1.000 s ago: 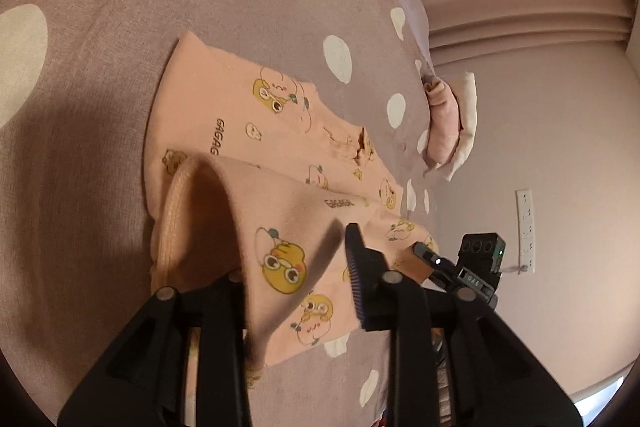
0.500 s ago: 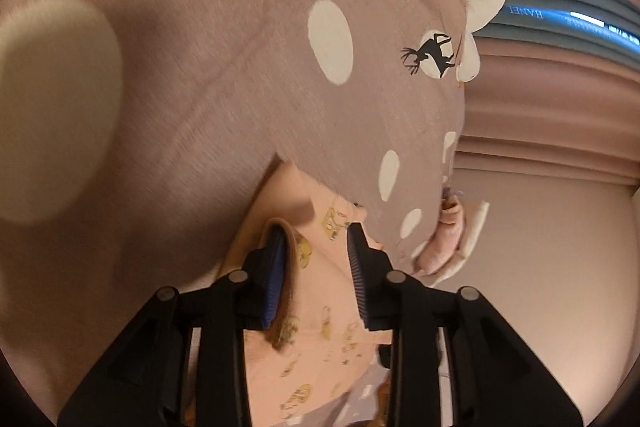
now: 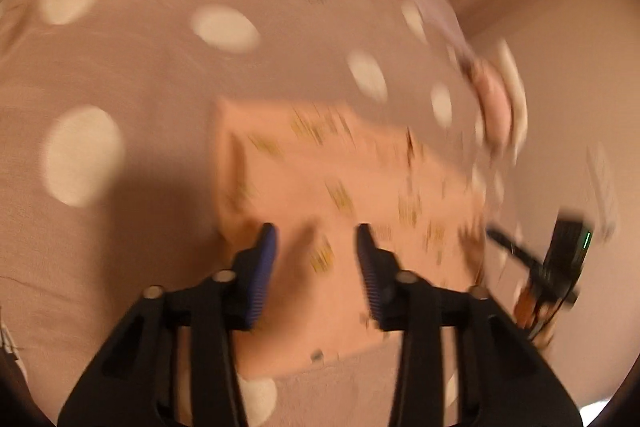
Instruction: Fold small clothes
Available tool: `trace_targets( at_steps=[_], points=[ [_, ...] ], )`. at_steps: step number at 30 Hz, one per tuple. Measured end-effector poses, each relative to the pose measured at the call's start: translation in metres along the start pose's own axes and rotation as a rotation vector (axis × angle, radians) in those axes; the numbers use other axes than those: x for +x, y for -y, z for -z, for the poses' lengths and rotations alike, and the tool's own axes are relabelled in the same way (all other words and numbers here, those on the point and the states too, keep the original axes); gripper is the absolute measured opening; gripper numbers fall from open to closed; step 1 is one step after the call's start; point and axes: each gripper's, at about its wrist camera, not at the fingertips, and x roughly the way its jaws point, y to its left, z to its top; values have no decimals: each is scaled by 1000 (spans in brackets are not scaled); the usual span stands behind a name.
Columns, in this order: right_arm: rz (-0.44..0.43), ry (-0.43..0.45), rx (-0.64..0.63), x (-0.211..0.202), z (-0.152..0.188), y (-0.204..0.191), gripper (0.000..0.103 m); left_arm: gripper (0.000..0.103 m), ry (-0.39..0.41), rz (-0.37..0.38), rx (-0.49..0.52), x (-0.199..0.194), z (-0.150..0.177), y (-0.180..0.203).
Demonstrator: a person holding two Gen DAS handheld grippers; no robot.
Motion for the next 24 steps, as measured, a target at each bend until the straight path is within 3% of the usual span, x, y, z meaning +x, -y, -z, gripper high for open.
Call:
trace_targets(
  at_steps=[1,4,7,10,13,18,20,24],
  points=[
    [22,-30,-46,9,3,-10,14,26,-33,-24,43,13,5,3],
    [86,-125,-172,44,11,-35,13,24,-103,-93,122,48,17,11],
    [181,-175,-263,71,10,-50,13,24,-67,-109,158,60,9,15],
    [242,-184,-324,95,-2,-51,13,24,-23,-84,133,64,-12,13],
    [280,-132,-320,110,-31,-51,13,24,43,-67,86,65,-40,15],
    [310,-5,-200,121,-85,-33,13,24,172,-94,-14,52,-82,13],
    [331,50,-153,116,-99,-27,13,24,191,-92,-47,42,-86,8],
    [273,115,-129,90,-98,-27,13,27,197,-69,-27,20,-71,4]
  ],
)
